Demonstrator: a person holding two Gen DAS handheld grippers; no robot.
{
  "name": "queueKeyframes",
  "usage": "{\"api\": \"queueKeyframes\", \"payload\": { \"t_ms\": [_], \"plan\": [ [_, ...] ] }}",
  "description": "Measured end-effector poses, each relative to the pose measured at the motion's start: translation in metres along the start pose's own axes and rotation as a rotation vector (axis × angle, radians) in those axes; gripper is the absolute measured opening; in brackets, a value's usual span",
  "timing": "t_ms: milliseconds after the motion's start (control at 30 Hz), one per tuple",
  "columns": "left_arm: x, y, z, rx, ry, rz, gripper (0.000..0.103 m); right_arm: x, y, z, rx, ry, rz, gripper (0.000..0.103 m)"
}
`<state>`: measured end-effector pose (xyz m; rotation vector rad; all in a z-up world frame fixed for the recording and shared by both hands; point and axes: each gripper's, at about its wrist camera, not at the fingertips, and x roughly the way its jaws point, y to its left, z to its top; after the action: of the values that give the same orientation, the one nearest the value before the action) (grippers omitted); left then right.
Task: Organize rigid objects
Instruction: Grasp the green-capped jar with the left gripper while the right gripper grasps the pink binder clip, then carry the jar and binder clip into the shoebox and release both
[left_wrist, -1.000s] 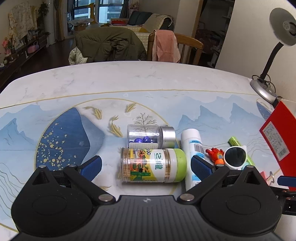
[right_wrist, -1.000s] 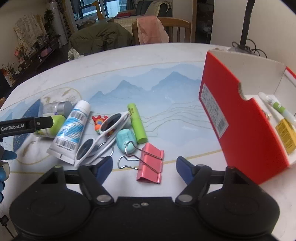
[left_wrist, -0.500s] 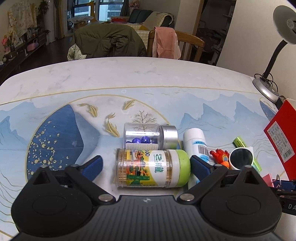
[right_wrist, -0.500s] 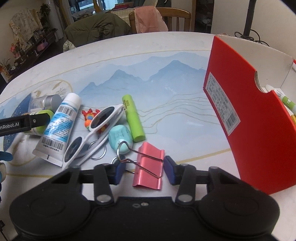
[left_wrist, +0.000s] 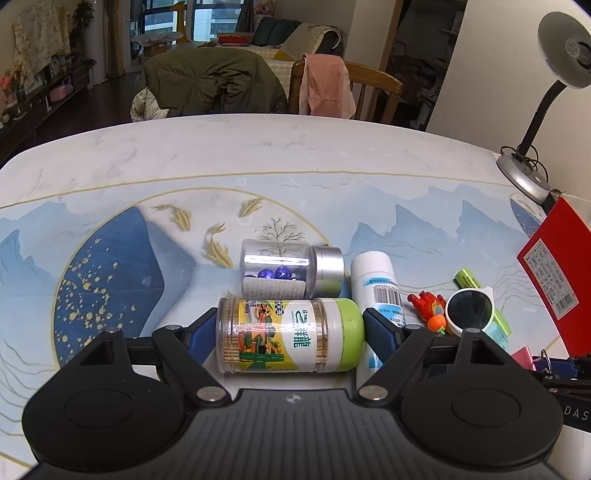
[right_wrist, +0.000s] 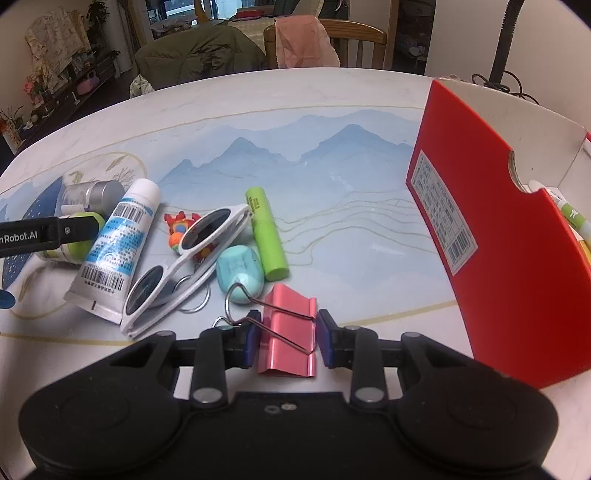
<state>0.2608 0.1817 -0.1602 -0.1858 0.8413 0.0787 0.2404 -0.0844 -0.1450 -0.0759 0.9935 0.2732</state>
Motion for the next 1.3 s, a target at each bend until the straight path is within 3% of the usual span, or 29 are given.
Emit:
{"api": "queueKeyframes", "payload": {
  "t_ms": [433, 633, 1000, 1300],
  "plan": [
    [-0.039, 0.000, -0.009, -0.021, -0.010, -0.010, 0.082, -0.034, -0.007, -0.013, 0.019, -0.032, 0.045, 0.031],
    [-0.069, -0.011, -0.009, -0.043, -0.015, -0.063, 0.082, -0.062, -0.009, -0.013, 0.014, -0.052, 0.079, 0.031],
    [-0.124, -0.067, 0.003, 0.017, -0.040, -0.127, 0.082, -0.121, -0.032, -0.001, 0.027, -0.139, 0.129, 0.031],
    [-0.143, -0.121, 0.012, 0.071, -0.069, -0.165, 0.082, -0.152, -0.072, 0.013, 0.039, -0.217, 0.136, 0.031]
  ]
}}
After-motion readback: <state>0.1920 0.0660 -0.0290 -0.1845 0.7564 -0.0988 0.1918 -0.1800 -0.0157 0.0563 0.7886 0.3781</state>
